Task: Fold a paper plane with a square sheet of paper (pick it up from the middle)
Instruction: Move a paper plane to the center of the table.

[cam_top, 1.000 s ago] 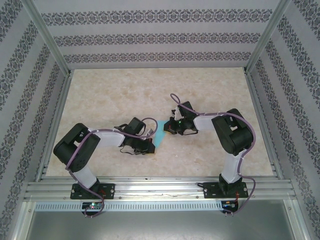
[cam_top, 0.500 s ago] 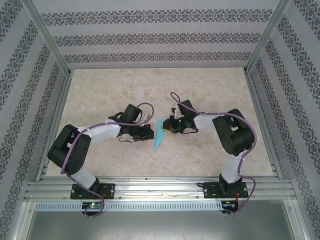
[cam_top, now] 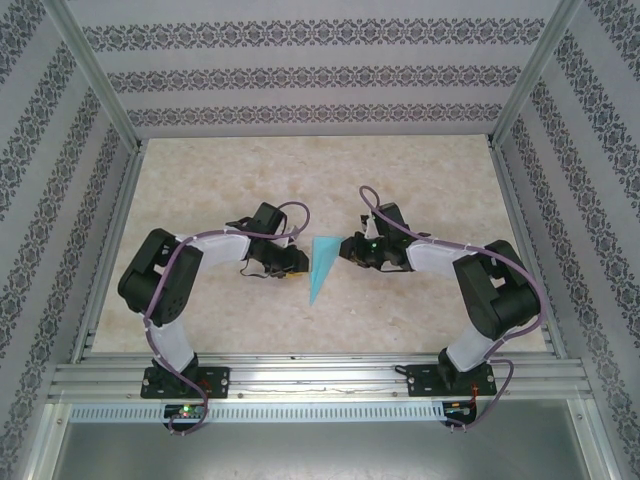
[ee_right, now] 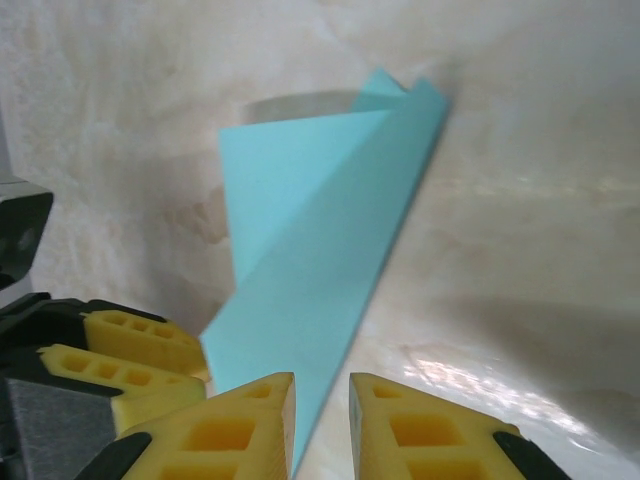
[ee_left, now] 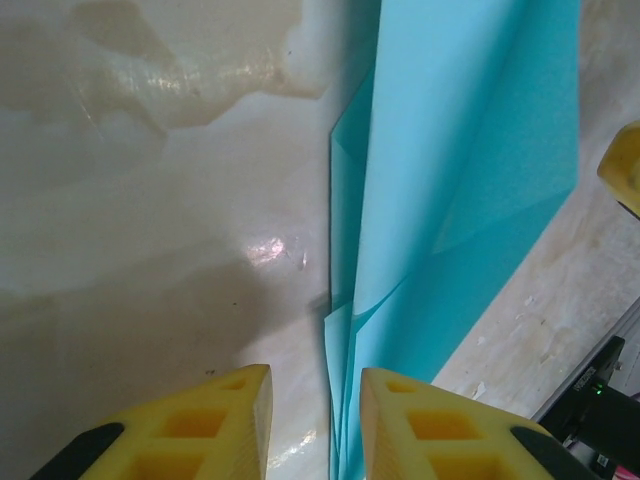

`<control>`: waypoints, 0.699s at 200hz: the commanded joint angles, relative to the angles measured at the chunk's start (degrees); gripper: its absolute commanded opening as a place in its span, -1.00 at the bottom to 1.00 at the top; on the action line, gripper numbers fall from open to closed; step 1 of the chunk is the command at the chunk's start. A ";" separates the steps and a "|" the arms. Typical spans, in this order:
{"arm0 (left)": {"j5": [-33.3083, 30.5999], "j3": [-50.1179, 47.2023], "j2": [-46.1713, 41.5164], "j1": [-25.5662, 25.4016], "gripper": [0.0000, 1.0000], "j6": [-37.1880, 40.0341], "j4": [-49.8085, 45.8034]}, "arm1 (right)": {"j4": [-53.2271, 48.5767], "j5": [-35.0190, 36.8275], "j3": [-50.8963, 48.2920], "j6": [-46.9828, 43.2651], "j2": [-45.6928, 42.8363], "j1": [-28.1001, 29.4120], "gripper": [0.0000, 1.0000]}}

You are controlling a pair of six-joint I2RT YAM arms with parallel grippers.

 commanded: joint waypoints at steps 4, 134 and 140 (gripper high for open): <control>2.34 1.41 1.46 -0.49 -0.39 1.22 -1.14 | 0.94 0.57 -0.48 1.10 0.44 -0.60 -0.56; 5.10 4.14 6.06 -2.79 -0.45 -0.13 2.81 | 6.08 -4.56 -1.19 4.15 6.13 0.90 -0.65; 4.66 4.49 6.02 -2.89 -0.46 0.03 2.12 | 6.25 -4.58 -1.14 4.31 6.31 1.12 -0.65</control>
